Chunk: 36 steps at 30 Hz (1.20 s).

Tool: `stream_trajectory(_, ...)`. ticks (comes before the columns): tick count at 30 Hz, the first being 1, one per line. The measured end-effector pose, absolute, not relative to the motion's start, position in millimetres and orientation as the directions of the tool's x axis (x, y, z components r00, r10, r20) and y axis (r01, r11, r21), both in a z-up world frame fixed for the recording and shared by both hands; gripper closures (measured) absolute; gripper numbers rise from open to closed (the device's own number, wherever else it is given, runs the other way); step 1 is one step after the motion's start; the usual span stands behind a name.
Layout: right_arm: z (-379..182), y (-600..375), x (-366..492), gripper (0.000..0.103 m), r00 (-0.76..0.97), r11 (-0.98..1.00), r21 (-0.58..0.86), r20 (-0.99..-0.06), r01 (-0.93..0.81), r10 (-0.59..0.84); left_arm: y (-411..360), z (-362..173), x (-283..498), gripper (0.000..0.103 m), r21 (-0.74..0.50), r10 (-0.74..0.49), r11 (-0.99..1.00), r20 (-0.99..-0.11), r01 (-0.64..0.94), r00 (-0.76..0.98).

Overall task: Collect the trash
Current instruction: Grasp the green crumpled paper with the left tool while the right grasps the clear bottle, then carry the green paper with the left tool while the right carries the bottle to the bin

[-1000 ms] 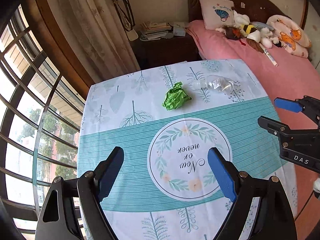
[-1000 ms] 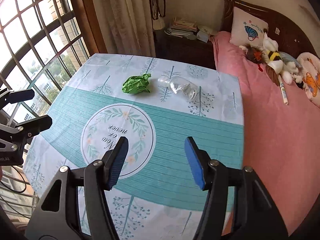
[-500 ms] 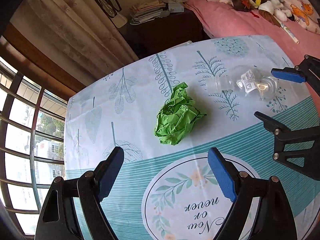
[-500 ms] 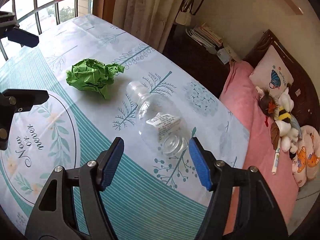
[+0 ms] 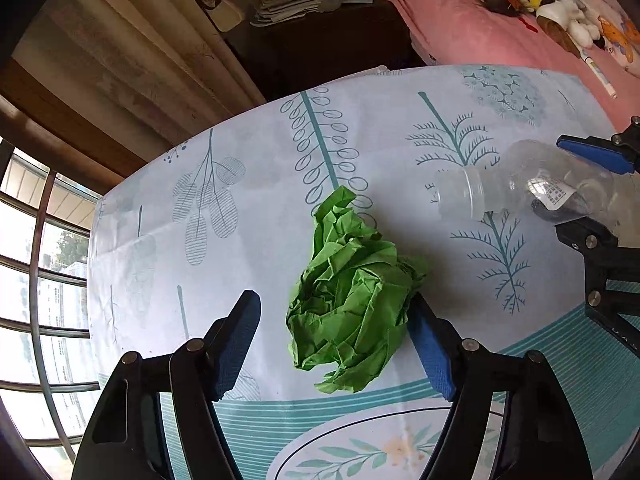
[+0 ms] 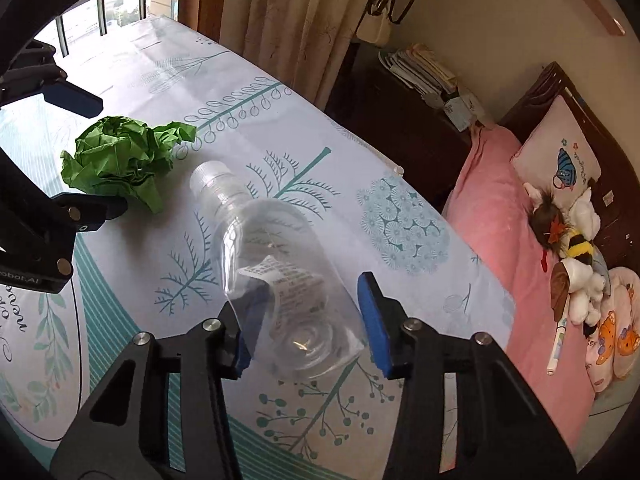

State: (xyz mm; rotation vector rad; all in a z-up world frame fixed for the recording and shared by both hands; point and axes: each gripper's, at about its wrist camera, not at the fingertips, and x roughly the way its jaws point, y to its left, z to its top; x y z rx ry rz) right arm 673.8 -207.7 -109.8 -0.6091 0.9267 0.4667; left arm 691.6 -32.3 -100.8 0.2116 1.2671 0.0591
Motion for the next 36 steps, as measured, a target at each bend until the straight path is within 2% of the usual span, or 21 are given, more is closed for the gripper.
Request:
stream_trajectory(1, -107.0, -210.5, 674.7, 0.06, 0.514, 0.751, -0.258, -0.849, -0.607, 0.124, -31.0, -100.5, 692.6, 0.041, 0.163, 0.135, 0.984, -0.945, 0.07, 0.298)
stream_trajectory(2, -105.6, -213.5, 677.6, 0.061, 0.504, 0.763, -0.235, -0.853, -0.602, 0.135, -30.8, -100.1, 692.9, 0.056, 0.137, 0.113, 0.988, -0.95, 0.064, 0.292)
stream_trajectory(3, -103.9, -217.0, 679.1, 0.061, 0.495, 0.777, -0.211, -0.856, -0.594, 0.146, -30.8, -99.7, 692.0, 0.061, 0.125, 0.104, 0.991, -0.952, 0.055, 0.287)
stream_trajectory(6, -99.3, -226.2, 678.0, 0.061, 0.46, 0.816, -0.127, -0.869, -0.564, 0.183, -32.9, -97.3, 683.8, 0.065, 0.126, 0.105, 0.991, -0.949, 0.054, 0.297)
stream_trajectory(13, -89.8, -241.9, 655.5, 0.061, 0.407, 0.87, -0.001, -0.884, -0.493, 0.23, -42.4, -89.1, 638.9, 0.067, 0.127, 0.098, 0.989, -0.947, 0.076, 0.307)
stream_trajectory(20, -62.7, -242.4, 583.6, 0.061, 0.406, 0.885, 0.062, -0.872, -0.461, 0.272, -51.9, -59.9, 564.6, 0.067, 0.07, 0.041, 0.995, -0.942, 0.077, 0.333)
stream_trajectory(28, -17.4, -234.5, 471.4, 0.061, 0.448, 0.909, 0.109, -0.842, -0.402, 0.299, -44.6, -6.6, 432.4, 0.067, -0.006, -0.032, 0.998, -0.924, 0.069, 0.382)
stream_trajectory(36, 30.2, -217.2, 324.3, 0.061, 0.5, 0.929, 0.148, -0.808, -0.34, 0.312, -27.4, 46.1, 275.1, 0.067, 0.0, -0.042, 0.996, -0.882, 0.09, 0.47)
